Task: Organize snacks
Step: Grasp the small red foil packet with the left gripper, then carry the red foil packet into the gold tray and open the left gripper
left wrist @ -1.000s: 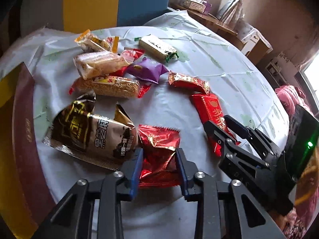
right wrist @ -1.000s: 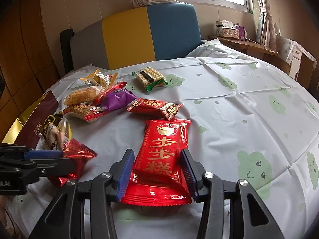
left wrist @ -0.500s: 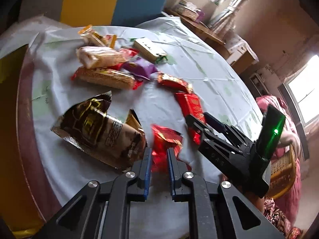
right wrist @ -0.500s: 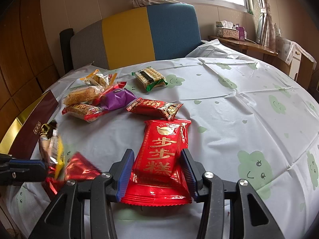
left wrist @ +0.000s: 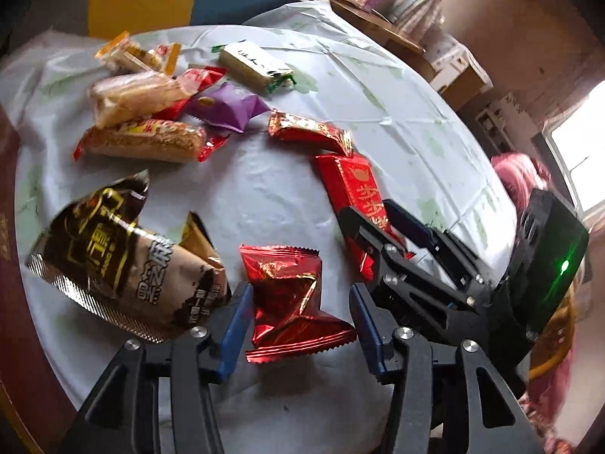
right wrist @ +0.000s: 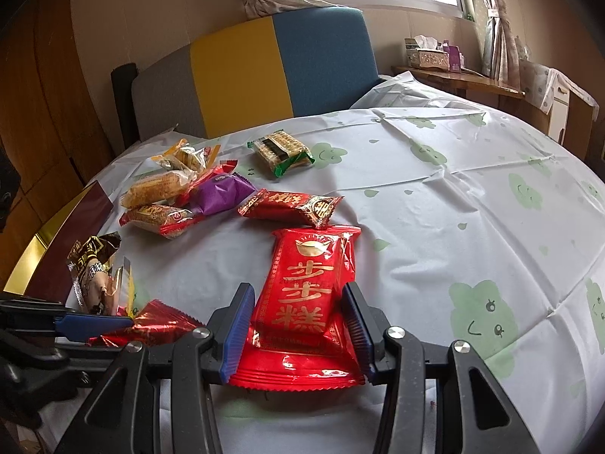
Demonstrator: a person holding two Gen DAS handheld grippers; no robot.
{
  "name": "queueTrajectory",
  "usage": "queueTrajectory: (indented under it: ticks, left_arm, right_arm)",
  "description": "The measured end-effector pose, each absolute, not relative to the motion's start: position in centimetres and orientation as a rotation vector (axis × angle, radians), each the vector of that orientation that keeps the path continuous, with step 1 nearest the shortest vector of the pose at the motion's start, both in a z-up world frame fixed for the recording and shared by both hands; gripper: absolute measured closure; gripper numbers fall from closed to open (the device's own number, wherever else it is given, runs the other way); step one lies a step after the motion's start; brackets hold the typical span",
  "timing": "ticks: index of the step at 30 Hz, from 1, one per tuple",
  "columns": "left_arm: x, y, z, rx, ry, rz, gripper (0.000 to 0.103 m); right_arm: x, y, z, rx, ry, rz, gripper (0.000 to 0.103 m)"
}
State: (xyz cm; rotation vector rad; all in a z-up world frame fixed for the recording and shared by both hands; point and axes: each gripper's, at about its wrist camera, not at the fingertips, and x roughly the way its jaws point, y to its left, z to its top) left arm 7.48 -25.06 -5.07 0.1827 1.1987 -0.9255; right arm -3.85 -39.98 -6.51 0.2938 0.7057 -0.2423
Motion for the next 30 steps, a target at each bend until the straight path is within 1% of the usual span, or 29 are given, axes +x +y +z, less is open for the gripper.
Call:
queueTrajectory:
  ticks: [1,2,3,6,7,14,19,25,30]
  left_arm:
    - [7.2,-25.1,-5.1,0.213,1.177,-0.932,0.053]
    - [6.7,-25.1,-5.2,0.261,1.151,-0.933,0.062]
    - [6.5,-25.1,-5.4,0.299,1.14,-0.921,0.066]
    - [6.1,-24.8,-5.4,0.319,1.113,-0.935,0.068]
    - [6.0,-24.6,-5.3,0.317,1.106,-0.933,0.07]
    - [6.0,-22.5,-3.7,0.196,1.088,-0.971,0.071]
    - [6.2,-20.8,-1.5,0.055,1.083,-1.031,0.071]
    - [6.4,-18.5,1.1,0.032,1.009,-1.009,0.071]
    - [8.1,-14.8,2.5,0.004,0.965,-0.913,0.071]
  right_arm:
    - [-3.9,-40.1,-6.5,0.301,0.704,-0.242,0.054]
    - [-3.9,-40.2,-6.6,0.307,0.703,-0.24,0.054]
    - [-4.0,-40.2,-6.6,0.31,0.703,-0.239,0.054]
    - [-3.9,-40.1,-6.6,0.305,0.704,-0.242,0.054]
    - [-3.9,-40.1,-6.6,0.304,0.704,-0.243,0.054]
    - [-3.8,-40.0,-6.6,0.297,0.706,-0.247,0.054]
    - [-3.8,-40.0,-6.6,0.296,0.707,-0.248,0.054]
    - [-3.8,-40.0,-6.6,0.291,0.71,-0.25,0.054]
    - [-3.7,-39.9,-6.6,0.284,0.713,-0.254,0.054]
